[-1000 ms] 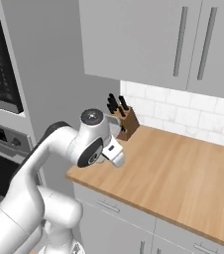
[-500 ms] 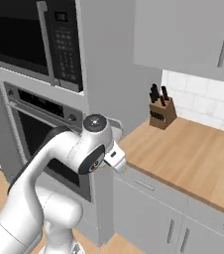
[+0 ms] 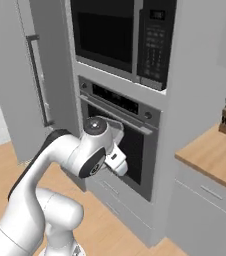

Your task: Take the meat container that has the chicken drumstick and place it on the second highest rack of the freezer. Then take the vegetable container that has the garlic and broccoli and place it on the highest rack of the freezer.

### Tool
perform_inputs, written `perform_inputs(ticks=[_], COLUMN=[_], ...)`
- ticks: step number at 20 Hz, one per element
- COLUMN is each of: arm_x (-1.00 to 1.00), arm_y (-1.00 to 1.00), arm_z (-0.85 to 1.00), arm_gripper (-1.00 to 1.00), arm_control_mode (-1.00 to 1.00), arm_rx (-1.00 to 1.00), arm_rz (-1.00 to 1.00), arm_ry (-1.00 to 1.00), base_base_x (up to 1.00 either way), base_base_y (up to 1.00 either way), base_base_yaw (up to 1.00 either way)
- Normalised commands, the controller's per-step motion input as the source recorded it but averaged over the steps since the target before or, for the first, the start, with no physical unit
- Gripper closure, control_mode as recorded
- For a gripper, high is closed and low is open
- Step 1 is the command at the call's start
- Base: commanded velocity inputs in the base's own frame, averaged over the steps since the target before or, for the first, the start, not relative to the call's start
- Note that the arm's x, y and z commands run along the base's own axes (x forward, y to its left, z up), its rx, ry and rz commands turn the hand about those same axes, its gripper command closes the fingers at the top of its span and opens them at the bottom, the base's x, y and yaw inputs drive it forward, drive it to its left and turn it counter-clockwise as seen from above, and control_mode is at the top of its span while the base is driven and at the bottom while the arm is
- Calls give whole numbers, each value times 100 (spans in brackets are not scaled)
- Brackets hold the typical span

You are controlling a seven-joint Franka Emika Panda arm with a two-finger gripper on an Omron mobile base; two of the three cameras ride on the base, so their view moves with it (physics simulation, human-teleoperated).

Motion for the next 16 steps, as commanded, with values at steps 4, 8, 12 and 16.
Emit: perform_inputs(ticks=[4, 8, 12, 16], arm_x=[0, 0, 0, 0], arm_y=[0, 0, 0, 0], arm_z=[0, 0, 0, 0], arm_gripper=[100, 100, 100, 100], arm_control_mode=[100, 100, 100, 100], arm_rx=[0, 0, 0, 0], arm_rz=[0, 0, 0, 0], arm_ry=[0, 0, 0, 0], base_base_x=[37, 53, 64, 69], base_base_y=[100, 100, 100, 100], base_base_yaw=[18, 8, 1, 0])
